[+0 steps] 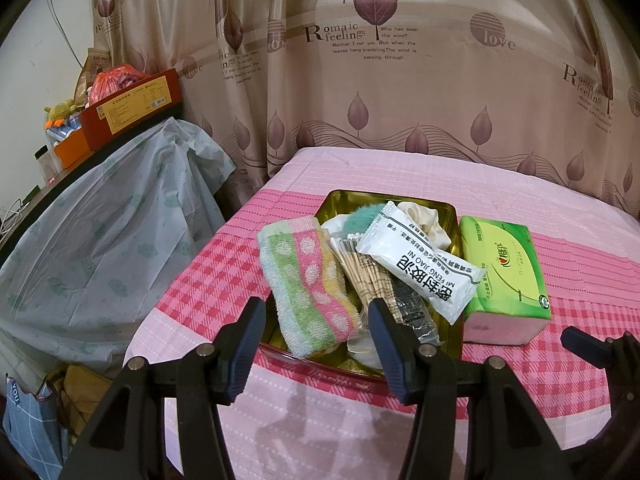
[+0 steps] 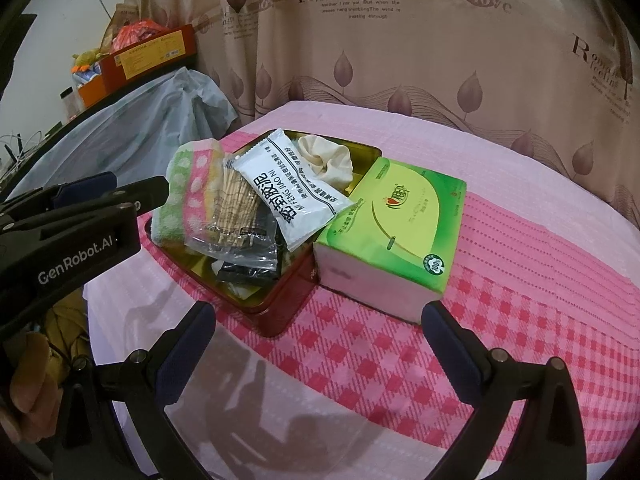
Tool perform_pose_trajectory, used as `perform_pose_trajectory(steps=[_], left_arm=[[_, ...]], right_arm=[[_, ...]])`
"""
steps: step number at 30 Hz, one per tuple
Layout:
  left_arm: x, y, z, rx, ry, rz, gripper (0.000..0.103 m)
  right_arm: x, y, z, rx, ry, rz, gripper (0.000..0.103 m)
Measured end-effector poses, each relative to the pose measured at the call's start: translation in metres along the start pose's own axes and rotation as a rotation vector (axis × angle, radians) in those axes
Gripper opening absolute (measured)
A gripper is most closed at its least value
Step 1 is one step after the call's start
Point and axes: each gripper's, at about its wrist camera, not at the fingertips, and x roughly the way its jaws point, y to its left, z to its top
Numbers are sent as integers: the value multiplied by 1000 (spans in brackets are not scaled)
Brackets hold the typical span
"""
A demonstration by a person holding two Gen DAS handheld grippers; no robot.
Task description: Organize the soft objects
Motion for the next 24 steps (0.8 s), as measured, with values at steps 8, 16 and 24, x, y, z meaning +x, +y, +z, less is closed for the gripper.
perform_pose_trajectory(steps=[8, 16, 24], left_arm=[[0, 0, 0, 0, -1, 0, 55], [0, 0, 0, -1, 0, 0, 55], [0, 1, -1, -1, 0, -1, 55]], right_arm=[[0, 0, 0, -2, 4, 2, 102], [0, 0, -1, -6, 3, 2, 102], [0, 2, -2, -13, 6, 5, 102]])
